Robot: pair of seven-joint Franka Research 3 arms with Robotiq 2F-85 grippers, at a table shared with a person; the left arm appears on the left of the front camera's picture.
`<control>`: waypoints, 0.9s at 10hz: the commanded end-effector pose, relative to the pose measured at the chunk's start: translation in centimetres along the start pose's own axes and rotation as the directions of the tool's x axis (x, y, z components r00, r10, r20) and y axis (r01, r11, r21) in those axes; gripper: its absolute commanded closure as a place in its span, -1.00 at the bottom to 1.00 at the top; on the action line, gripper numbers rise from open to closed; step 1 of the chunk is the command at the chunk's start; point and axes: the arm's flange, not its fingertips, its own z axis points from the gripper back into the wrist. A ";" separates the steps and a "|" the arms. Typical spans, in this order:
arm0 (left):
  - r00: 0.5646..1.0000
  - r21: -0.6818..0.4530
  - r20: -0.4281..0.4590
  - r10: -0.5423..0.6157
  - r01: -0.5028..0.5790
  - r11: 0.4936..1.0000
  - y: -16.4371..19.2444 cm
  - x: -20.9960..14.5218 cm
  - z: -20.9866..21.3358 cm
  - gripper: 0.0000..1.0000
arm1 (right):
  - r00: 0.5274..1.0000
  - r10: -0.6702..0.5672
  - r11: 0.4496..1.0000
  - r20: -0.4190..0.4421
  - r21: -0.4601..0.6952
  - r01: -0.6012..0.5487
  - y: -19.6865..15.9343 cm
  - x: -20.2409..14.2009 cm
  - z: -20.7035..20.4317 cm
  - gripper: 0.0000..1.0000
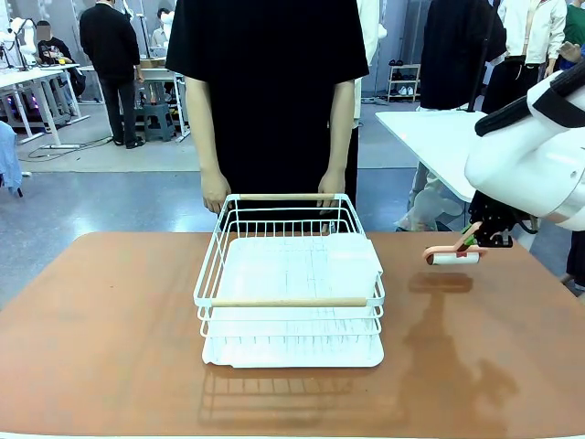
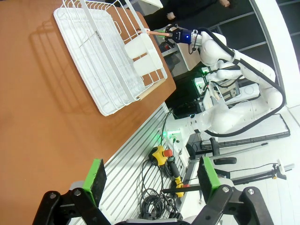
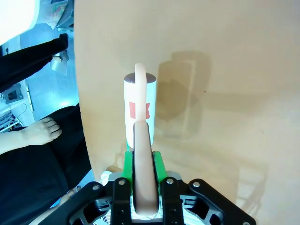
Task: Clean the table.
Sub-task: Place the Lint Roller down when the Dish drying rack is positioned in the middle of the table.
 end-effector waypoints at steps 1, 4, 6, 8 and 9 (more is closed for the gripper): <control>1.000 -0.015 0.015 -0.017 0.017 1.000 -0.2 -0.2 0.1 -1.00 | 0.999 -0.005 1.000 -0.039 0.015 0.006 -1.9 1.3 -1.6 0.58; 1.000 -0.015 0.015 -0.017 0.017 1.000 -0.2 -0.2 0.1 -1.00 | 0.999 -0.009 1.000 -0.048 -0.005 0.009 -2.6 1.3 -2.5 0.58; 1.000 -0.015 0.015 -0.017 0.017 1.000 -0.2 -0.2 0.1 -1.00 | 0.999 -0.016 1.000 -0.052 -0.013 0.016 -2.7 1.4 -2.5 -0.10; 1.000 -0.015 0.015 -0.017 0.017 1.000 -0.2 -0.2 0.1 -1.00 | 0.998 -0.018 1.000 -0.065 -0.021 0.017 -2.7 1.2 -2.1 -0.89; 1.000 -0.015 0.015 -0.017 0.017 1.000 -0.2 -0.2 0.1 -1.00 | 0.997 -0.027 0.999 -0.068 -0.028 0.025 -2.8 1.3 -1.8 -1.00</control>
